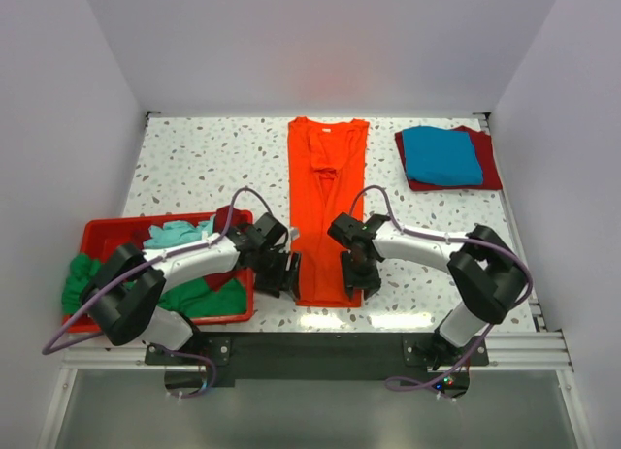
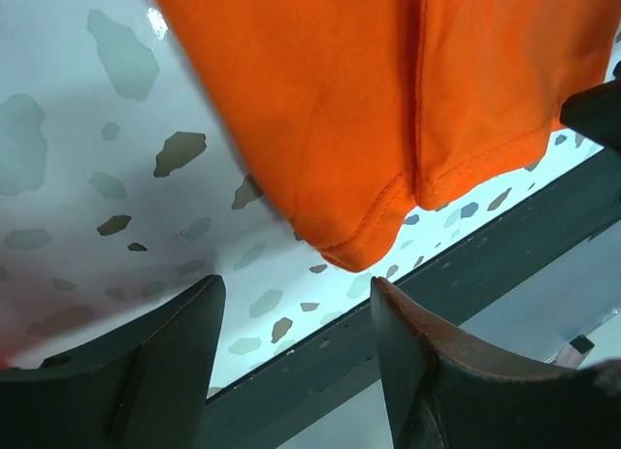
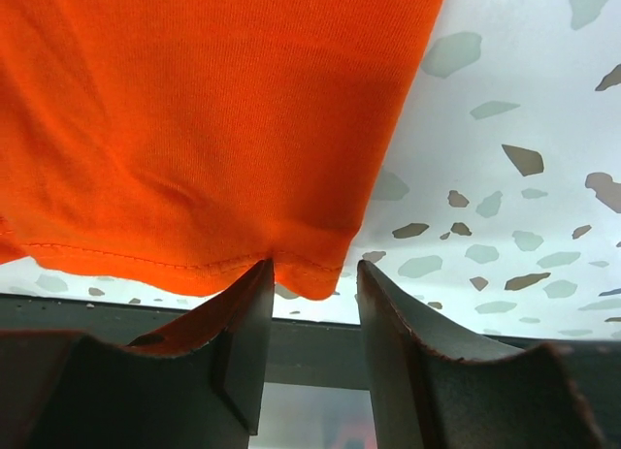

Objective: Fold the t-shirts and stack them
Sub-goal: Fold the tshirt

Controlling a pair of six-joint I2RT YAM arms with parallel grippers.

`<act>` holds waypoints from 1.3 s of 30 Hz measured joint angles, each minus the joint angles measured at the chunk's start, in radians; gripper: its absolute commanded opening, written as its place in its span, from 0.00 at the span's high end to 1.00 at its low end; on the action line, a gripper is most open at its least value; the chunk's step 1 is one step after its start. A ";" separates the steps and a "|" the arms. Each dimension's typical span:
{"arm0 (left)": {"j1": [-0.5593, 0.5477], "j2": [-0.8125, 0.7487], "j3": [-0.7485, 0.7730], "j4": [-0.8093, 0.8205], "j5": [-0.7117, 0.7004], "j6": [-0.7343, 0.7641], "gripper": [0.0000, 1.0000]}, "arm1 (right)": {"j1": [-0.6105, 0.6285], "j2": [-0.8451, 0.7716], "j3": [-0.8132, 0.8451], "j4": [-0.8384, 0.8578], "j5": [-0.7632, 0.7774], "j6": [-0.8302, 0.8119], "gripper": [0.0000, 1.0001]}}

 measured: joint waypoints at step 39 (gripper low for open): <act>-0.046 0.150 0.028 0.089 0.082 -0.014 1.00 | 0.007 -0.034 -0.076 0.052 -0.021 0.038 1.00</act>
